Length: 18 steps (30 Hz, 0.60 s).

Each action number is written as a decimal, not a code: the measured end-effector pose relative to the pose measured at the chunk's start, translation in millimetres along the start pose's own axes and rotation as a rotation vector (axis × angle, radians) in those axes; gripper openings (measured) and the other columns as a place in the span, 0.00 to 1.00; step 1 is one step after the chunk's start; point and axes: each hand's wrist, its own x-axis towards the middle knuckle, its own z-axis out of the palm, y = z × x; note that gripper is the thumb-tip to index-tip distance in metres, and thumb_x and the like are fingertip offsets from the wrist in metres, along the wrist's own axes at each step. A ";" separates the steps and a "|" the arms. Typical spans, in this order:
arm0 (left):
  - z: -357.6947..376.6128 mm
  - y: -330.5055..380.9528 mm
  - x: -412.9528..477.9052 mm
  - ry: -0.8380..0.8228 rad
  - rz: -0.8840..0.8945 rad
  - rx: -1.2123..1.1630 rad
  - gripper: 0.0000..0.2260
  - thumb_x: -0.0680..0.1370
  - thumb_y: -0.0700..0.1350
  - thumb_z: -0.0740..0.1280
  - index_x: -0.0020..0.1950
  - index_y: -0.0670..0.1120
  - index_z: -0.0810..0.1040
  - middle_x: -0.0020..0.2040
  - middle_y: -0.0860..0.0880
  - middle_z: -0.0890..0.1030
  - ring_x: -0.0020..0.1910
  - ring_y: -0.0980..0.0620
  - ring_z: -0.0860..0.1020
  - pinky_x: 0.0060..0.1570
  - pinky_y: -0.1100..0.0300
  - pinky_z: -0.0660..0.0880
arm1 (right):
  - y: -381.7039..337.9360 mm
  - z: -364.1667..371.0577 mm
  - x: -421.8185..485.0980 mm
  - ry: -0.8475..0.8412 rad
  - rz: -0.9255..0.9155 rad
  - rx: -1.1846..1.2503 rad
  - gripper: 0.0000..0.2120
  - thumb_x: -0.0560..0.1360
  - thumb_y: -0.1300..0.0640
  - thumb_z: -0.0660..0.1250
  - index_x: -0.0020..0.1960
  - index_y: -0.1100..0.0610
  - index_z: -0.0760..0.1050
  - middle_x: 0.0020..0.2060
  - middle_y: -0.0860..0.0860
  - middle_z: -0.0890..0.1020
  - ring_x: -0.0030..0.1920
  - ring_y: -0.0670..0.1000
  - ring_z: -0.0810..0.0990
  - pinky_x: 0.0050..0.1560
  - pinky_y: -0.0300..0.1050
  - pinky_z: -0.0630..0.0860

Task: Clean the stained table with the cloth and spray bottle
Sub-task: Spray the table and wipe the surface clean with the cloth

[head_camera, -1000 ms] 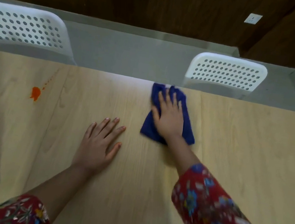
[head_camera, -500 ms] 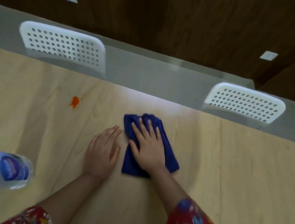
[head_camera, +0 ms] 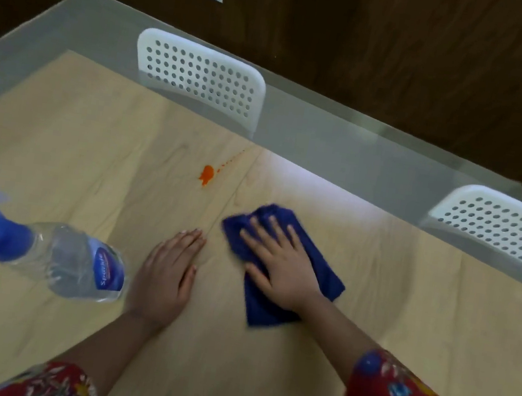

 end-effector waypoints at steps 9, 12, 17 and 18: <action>-0.8 4.4 -0.1 0.026 -0.024 -0.031 0.24 0.79 0.48 0.51 0.76 0.51 0.65 0.75 0.54 0.66 0.74 0.54 0.62 0.72 0.54 0.56 | 91.7 -28.9 91.9 0.106 0.446 0.007 0.28 0.80 0.39 0.44 0.79 0.44 0.49 0.79 0.46 0.50 0.79 0.53 0.45 0.77 0.56 0.40; -2.2 4.1 -0.9 0.046 -0.054 -0.049 0.24 0.79 0.46 0.51 0.76 0.50 0.65 0.75 0.52 0.65 0.75 0.53 0.61 0.73 0.56 0.55 | 48.1 -21.3 94.0 0.078 0.236 -0.001 0.31 0.78 0.38 0.42 0.79 0.46 0.51 0.79 0.47 0.50 0.79 0.54 0.44 0.76 0.59 0.41; -4.0 5.2 0.2 0.037 -0.054 -0.030 0.24 0.77 0.43 0.53 0.74 0.45 0.67 0.73 0.48 0.69 0.73 0.51 0.65 0.73 0.63 0.50 | -19.0 -2.7 37.6 -0.105 -0.387 -0.046 0.29 0.81 0.39 0.50 0.79 0.44 0.48 0.79 0.44 0.49 0.78 0.49 0.39 0.76 0.54 0.35; -4.0 4.9 -0.2 0.036 -0.057 -0.032 0.24 0.77 0.43 0.53 0.74 0.45 0.67 0.74 0.49 0.69 0.73 0.52 0.64 0.72 0.61 0.51 | -8.1 -5.3 46.5 -0.091 -0.393 -0.038 0.29 0.80 0.39 0.51 0.79 0.44 0.49 0.78 0.43 0.51 0.78 0.48 0.41 0.76 0.54 0.36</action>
